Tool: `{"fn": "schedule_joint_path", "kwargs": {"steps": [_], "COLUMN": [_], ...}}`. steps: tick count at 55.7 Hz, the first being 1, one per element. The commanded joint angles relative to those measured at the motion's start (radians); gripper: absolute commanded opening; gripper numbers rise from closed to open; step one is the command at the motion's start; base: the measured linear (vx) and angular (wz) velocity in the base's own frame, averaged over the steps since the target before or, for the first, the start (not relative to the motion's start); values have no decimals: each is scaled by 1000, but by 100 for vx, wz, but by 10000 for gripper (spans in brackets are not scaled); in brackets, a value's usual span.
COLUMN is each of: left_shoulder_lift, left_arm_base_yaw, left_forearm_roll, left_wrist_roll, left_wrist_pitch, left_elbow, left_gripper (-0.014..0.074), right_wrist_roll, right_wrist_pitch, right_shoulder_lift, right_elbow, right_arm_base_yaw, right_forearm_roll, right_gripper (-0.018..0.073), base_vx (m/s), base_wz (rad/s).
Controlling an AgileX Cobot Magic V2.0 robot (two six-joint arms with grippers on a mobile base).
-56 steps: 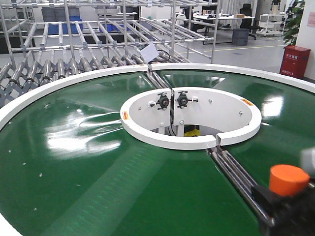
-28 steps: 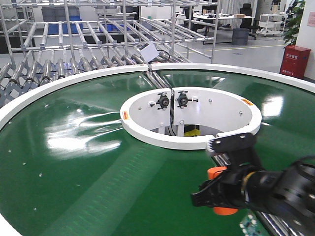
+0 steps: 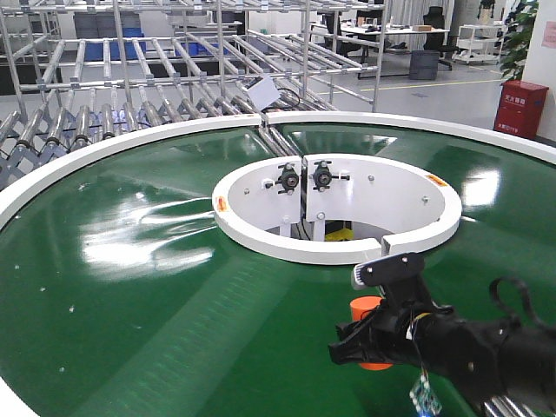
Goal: Grab orange capacitor from left shelf to right conveyor
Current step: 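Extend the right gripper with the cylinder over the green belt, then lower the cylinder onto the belt and open the right gripper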
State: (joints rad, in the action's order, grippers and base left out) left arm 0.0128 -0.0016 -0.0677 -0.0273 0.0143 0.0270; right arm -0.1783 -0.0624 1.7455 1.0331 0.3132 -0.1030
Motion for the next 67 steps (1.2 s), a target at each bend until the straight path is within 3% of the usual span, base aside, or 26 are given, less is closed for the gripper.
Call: {"fn": "schedule_joint_path", "kwargs": {"steps": [1,20,25,44,67], "left_shoulder_lift": [12,12,12,12,12], "left_arm_base_yaw": [-4,-4,-4,-4,-4], "left_forearm_roll": [-7,-7,-7,-7,-7], "left_wrist_roll": [1,1,1,1,1], "left_wrist_pitch": [-83,-83,-83,-83,-83], "left_elbow": [32,32,32,32,32], "left_gripper": [-6,-6,-6,-6,-6], "right_wrist_roll": [-18,229,235,220,178], "right_wrist_pitch": [-234,-602,-663,-848,-849], "right_shoulder_lift": [-33,101,137,262,326], "right_elbow": [-24,-67,-67,-67,-67], "right_arm_base_yaw": [15,56,56,56,56], "right_forearm_roll": [8,164,206,217,217], "right_gripper": [345,345,345,345,470], "base_vx": [0,0,0,0,0], "base_wz": [0,0,0,0,0]}}
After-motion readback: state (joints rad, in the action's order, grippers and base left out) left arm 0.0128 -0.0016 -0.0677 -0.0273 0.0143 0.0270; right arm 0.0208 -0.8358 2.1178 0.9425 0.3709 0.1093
